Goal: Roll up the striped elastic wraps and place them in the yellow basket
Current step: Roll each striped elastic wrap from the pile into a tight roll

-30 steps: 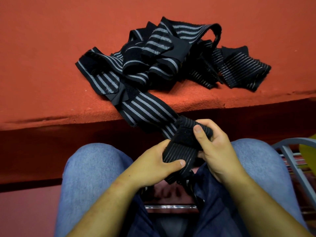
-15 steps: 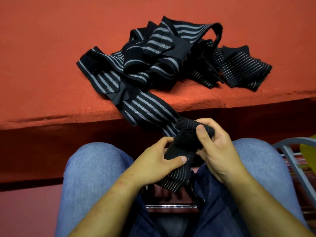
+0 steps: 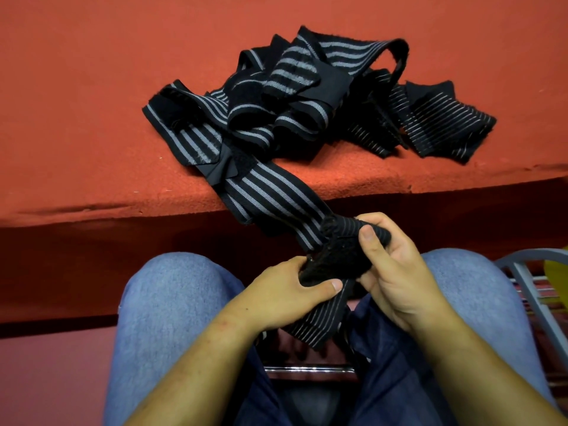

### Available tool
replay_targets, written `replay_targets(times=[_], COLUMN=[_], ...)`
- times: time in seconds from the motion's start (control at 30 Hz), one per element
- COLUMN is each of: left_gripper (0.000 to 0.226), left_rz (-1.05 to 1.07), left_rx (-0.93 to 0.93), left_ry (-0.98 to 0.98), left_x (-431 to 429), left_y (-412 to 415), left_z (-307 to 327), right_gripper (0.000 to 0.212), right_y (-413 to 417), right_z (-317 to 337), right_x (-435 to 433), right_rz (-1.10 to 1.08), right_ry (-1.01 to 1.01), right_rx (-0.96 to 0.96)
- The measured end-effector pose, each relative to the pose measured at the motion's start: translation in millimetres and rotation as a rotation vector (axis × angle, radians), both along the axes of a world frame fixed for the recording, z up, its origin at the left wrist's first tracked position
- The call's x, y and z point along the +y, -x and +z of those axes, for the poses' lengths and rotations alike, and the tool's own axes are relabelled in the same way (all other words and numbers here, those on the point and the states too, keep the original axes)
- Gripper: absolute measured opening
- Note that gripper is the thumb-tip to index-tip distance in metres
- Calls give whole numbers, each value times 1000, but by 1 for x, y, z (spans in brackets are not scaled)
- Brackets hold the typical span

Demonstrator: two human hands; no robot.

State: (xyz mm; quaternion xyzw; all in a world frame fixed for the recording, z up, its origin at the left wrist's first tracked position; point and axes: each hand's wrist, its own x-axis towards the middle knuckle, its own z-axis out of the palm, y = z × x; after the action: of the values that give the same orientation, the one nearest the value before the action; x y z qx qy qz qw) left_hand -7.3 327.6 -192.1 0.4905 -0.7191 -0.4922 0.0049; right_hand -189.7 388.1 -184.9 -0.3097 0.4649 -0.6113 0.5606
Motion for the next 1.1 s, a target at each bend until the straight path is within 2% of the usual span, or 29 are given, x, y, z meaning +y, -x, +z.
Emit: replay_targets(times=[0.1, 0.17, 0.23, 0.3, 0.33, 0.4, 0.43, 0.57, 0.7, 0.77, 0.83, 0.93, 0.97, 1.0, 1.1], left_gripper=[77, 86, 67, 32, 24, 29, 34, 42, 41, 31, 8, 16, 12, 9, 17], left_rz=[20, 84, 156, 152, 135, 113, 135, 263, 421, 413, 398, 382, 375, 359, 308], left_rx=[112, 294, 407, 385, 344, 275, 250, 121, 69, 55, 77, 135, 171, 213, 369], left_ry=[-76, -313, -479, -358, -233, -33, 6, 99, 151, 150, 146, 164, 175, 184, 169], left_x=[0, -2, -3, -2, -2, -1, -2, -7, -15, -16, -14, -10, -9, -9, -6], left_y=[-1, -3, -3, -2, -1, 0, -1, -3, -5, -5, -5, -5, -4, -4, -1], left_z=[-3, -3, 3, 6, 4, -2, -5, -6, -11, -13, -11, -8, -8, -7, 0], right_gripper=[56, 47, 36, 34, 36, 38, 37, 33, 29, 30, 30, 30, 33, 38, 49], right_y=[1, 1, 1, 1, 0, -1, -1, -1, 0, 0, 0, 2, 1, 1, -1], right_z=[2, 6, 10, 14, 14, 15, 15, 16, 16, 14, 14, 13, 13, 12, 7], right_x=[-1, -3, -5, -4, -4, -3, -2, -3, -5, -6, -5, -6, -7, -7, -7], right_rz=[-1, -40, -82, -75, -63, -51, -51, -66, -109, -122, -131, -155, -156, -157, -137], right_ry=[7, 8, 6, 5, 4, 2, 2, 19, 31, 30, 28, 20, 12, 3, -34], right_rx=[-64, -103, -134, -154, -156, -160, -167, -208, -228, -219, -215, -220, -210, -190, -67])
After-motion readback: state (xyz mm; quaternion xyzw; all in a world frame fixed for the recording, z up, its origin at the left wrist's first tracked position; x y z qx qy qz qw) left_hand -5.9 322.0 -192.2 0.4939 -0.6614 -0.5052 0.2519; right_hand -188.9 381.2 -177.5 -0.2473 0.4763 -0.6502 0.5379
